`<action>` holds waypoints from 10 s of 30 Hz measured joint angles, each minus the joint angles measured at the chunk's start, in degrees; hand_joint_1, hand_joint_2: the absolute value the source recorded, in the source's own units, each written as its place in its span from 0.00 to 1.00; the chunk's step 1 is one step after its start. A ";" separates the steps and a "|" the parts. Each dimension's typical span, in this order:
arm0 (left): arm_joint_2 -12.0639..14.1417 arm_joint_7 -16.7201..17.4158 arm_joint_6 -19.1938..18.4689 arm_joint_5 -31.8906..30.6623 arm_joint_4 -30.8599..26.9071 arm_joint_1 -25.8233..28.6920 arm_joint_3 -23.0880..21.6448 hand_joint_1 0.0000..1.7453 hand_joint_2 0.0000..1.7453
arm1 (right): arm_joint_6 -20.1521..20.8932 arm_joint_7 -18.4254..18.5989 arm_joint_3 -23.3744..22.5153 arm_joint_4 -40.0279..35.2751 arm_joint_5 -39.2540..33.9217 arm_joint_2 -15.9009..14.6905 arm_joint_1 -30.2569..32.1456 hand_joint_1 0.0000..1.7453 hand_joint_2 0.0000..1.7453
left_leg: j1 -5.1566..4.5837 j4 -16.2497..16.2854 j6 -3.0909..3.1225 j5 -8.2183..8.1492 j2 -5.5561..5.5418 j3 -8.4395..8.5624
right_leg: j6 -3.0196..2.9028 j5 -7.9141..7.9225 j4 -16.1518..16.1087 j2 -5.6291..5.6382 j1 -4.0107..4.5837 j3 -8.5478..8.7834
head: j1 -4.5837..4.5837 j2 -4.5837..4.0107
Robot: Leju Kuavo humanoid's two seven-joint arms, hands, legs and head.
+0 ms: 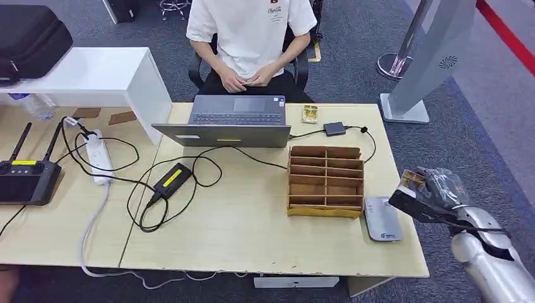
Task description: Pass the card to the sensor for recognition and then transmit it.
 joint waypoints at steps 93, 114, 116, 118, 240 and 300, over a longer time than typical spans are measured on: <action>1.20 -0.63 -1.77 -0.02 0.24 -1.02 -14.69 0.00 1.00 | 1.77 10.99 24.79 31.52 3.06 34.69 -48.42 0.00 1.00 | 0.06 -0.02 -0.17 0.28 0.23 -0.16 | -0.04 0.27 0.13 0.31 0.03 -0.34 | -0.02 0.00; 1.46 3.19 -1.64 1.51 0.33 -0.33 -11.65 0.00 1.00 | -4.46 4.31 21.86 -2.22 0.00 18.81 -21.86 0.00 1.00 | 0.05 0.00 -0.15 0.17 0.14 -0.21 | -0.01 0.25 -0.02 0.21 0.03 -0.30 | 0.00 0.00; 1.51 3.34 -1.64 1.68 0.35 -0.14 -11.17 0.00 1.00 | -4.59 4.22 21.20 -6.32 0.00 16.92 -18.79 0.00 1.00 | 0.05 -0.01 -0.17 0.15 0.18 -0.21 | -0.01 0.25 -0.02 0.24 0.03 -0.31 | 0.00 0.00; 1.55 3.48 -1.62 1.77 0.33 -0.09 -10.78 0.00 1.00 | -4.59 4.22 20.96 -9.13 0.02 15.52 -16.81 0.00 1.00 | 0.05 -0.01 -0.17 0.15 0.21 -0.20 | -0.01 0.25 -0.02 0.27 0.03 -0.33 | 0.00 0.00; 0.90 5.44 -3.19 -0.13 0.33 -0.30 -7.63 0.00 1.00 | -26.60 10.86 15.56 6.14 22.64 25.90 2.35 1.00 1.00 | 0.06 -0.05 -0.14 0.13 0.19 -0.23 | 0.00 0.18 -0.01 0.24 0.04 -0.32 | -0.02 0.00; 0.61 2.89 -0.09 -0.13 0.33 -0.37 -13.09 0.00 1.00 | -25.18 9.70 14.23 2.86 20.00 25.90 1.13 1.00 1.00 | 0.06 -0.05 -0.14 0.13 0.19 -0.22 | 0.00 0.18 0.00 0.25 0.04 -0.31 | -0.02 0.00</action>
